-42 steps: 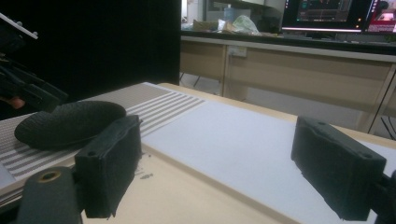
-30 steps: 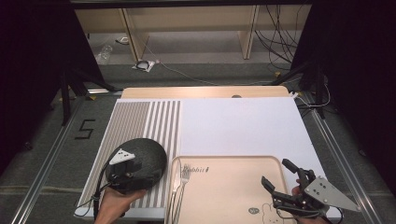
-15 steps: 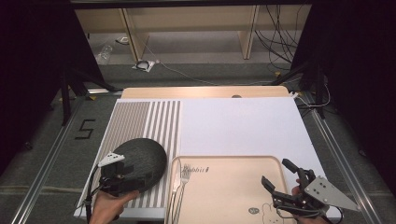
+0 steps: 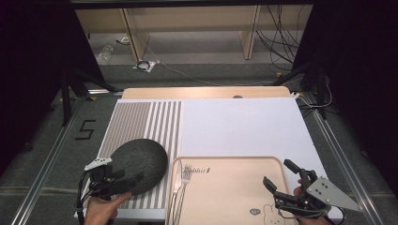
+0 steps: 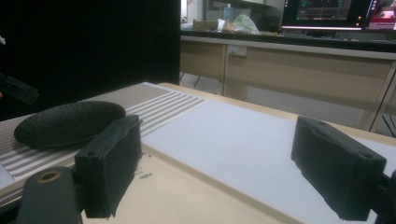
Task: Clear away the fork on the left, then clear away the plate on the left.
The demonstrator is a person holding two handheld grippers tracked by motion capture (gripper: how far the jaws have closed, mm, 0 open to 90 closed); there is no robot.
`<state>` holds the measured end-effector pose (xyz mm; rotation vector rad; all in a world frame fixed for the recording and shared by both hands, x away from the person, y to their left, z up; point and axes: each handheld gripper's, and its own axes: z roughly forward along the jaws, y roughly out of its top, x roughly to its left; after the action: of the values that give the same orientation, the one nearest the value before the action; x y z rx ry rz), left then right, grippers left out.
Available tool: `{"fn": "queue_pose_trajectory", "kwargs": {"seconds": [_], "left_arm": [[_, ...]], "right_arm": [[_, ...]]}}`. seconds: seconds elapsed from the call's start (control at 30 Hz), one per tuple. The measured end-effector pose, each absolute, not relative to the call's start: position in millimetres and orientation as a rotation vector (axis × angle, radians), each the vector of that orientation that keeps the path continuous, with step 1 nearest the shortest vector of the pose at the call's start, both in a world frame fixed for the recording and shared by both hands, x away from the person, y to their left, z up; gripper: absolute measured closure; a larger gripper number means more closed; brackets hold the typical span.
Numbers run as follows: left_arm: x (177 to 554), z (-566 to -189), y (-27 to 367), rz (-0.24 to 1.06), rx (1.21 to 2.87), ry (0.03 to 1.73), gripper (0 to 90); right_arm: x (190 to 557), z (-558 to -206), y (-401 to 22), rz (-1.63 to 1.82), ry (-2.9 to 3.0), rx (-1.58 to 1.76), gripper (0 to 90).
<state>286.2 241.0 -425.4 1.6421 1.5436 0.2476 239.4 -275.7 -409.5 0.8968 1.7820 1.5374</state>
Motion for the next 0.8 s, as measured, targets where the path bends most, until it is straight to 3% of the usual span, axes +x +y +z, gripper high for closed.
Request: {"fn": "queue_pose_trajectory", "kwargs": {"seconds": [0.5,0.8], "left_arm": [[280.5,-435.2,254.3,0.221,1.566,1.671,16.1],[277.7,-442.0,261.7,0.127,1.49,1.718,16.1]], "right_arm": [[239.0,-408.8,-275.3,1.538,1.779,0.892,16.9],[239.3,-408.8,-275.4,1.534,1.782,0.891,16.9]]}}
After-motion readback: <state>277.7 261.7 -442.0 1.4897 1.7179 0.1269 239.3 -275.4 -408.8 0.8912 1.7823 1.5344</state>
